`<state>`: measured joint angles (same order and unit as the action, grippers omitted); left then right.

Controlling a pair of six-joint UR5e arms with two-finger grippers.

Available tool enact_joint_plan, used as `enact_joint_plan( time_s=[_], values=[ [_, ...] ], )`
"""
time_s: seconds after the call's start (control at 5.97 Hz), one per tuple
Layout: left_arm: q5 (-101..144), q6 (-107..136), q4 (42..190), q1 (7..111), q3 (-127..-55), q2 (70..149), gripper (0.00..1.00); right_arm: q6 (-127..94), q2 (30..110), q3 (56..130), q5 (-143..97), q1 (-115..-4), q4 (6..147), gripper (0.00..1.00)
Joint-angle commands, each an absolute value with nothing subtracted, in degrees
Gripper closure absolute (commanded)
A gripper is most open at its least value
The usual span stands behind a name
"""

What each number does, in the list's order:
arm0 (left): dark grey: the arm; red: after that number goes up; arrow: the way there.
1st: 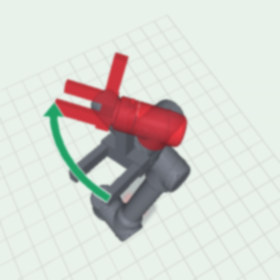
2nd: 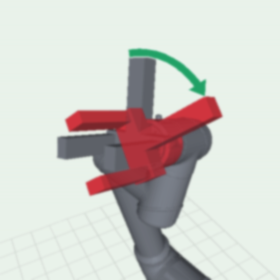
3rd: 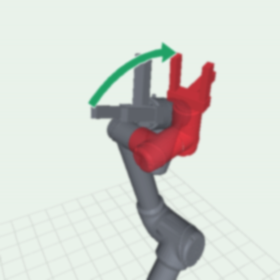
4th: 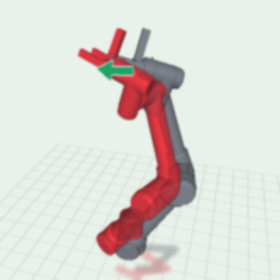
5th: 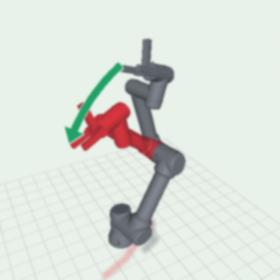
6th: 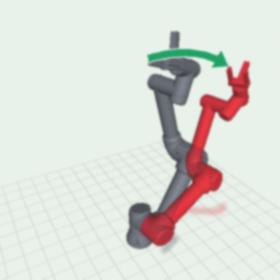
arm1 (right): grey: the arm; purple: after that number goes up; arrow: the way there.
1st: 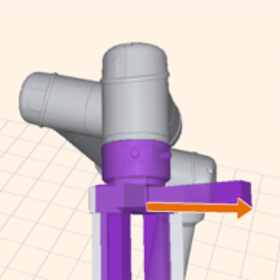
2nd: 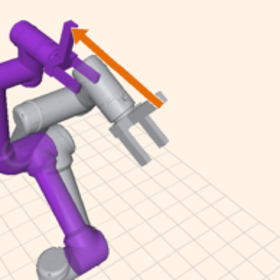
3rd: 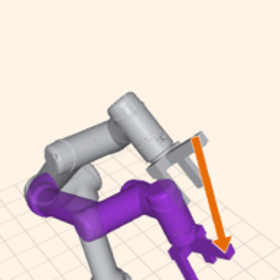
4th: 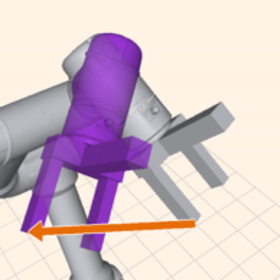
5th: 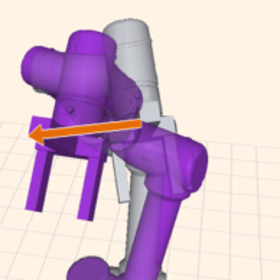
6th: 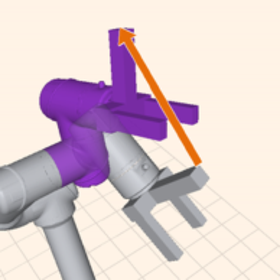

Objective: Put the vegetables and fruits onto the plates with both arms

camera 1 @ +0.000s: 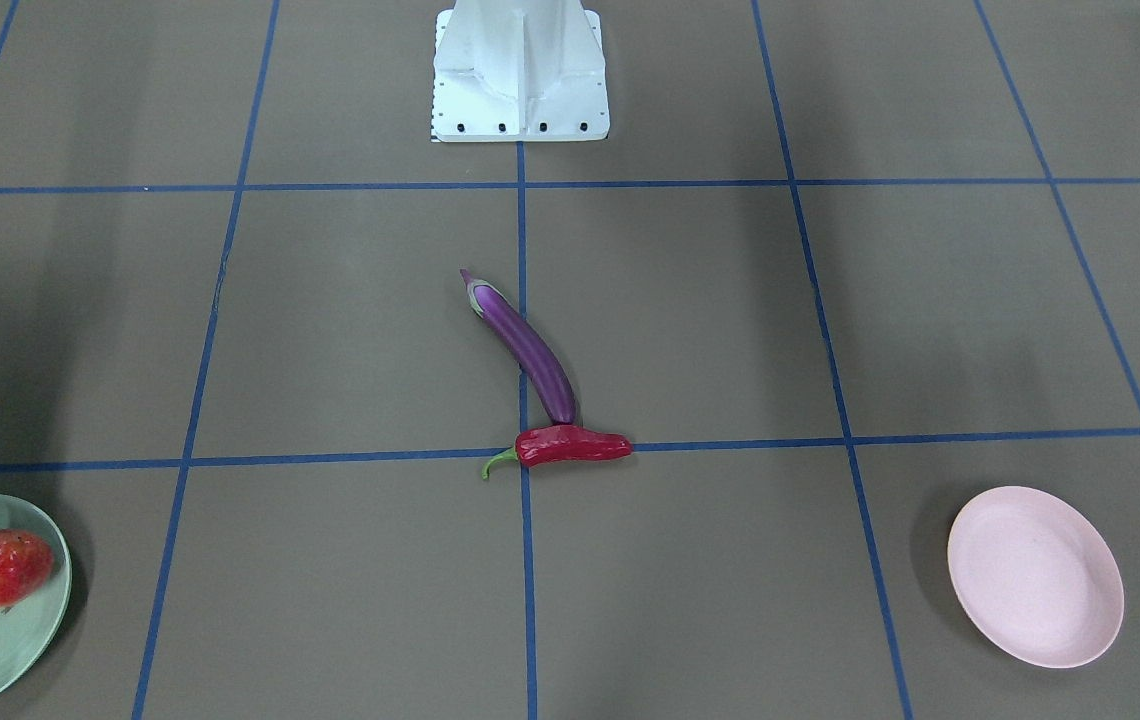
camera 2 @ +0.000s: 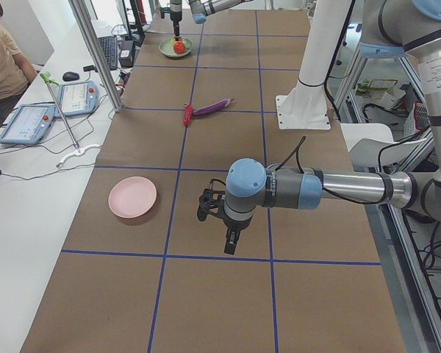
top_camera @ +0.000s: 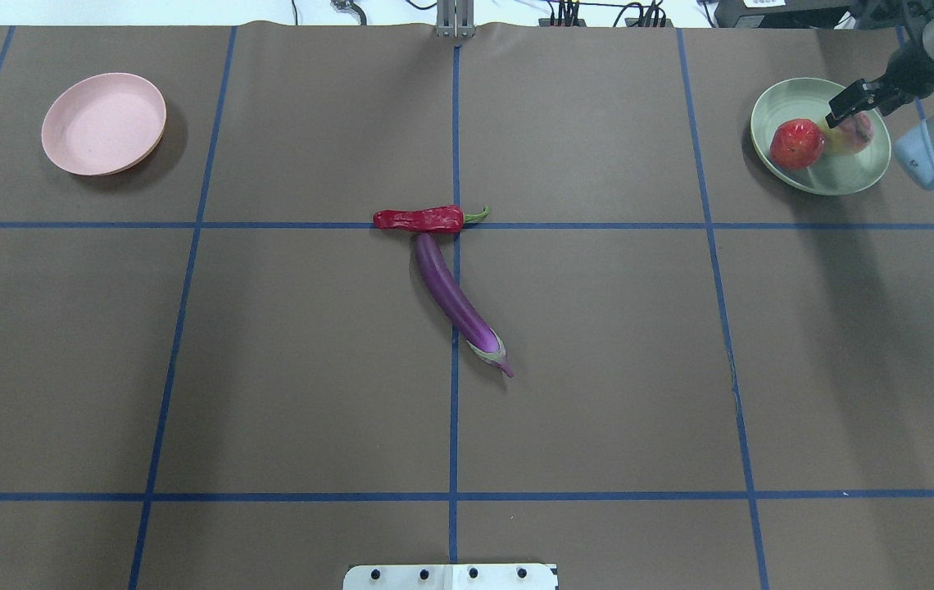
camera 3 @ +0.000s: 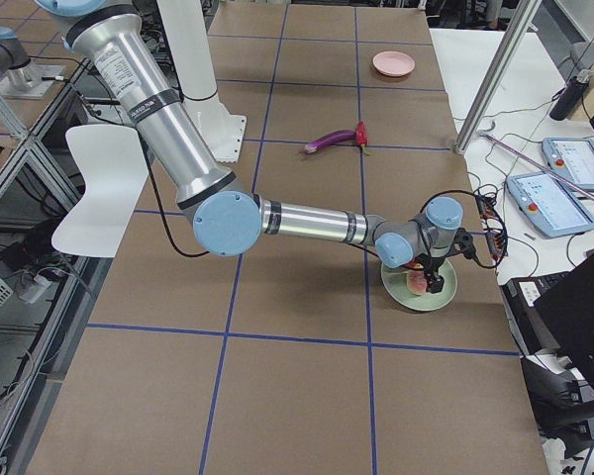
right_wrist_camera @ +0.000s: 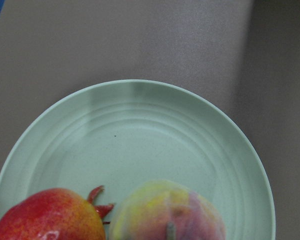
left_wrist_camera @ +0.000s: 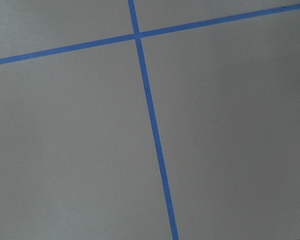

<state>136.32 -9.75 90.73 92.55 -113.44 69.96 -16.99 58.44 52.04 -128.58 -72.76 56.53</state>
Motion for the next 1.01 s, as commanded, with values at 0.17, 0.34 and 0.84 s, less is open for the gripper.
enact_joint_plan(
  time_s=[0.17,0.34,0.84],
  values=[
    [136.32,-9.58,90.7,92.55,-113.21,69.96,0.0,-8.5,70.86,77.67,-131.03,-81.0,76.54,0.01],
    [136.23,-9.49,90.7,92.55,-113.2,70.48,0.0,-1.74,77.37,87.96,-132.61,-84.43,86.73,0.01],
    [135.87,-5.83,91.91,92.55,-112.85,74.33,0.0,4.65,97.26,105.27,-132.28,-91.48,93.17,0.0]
  ],
)
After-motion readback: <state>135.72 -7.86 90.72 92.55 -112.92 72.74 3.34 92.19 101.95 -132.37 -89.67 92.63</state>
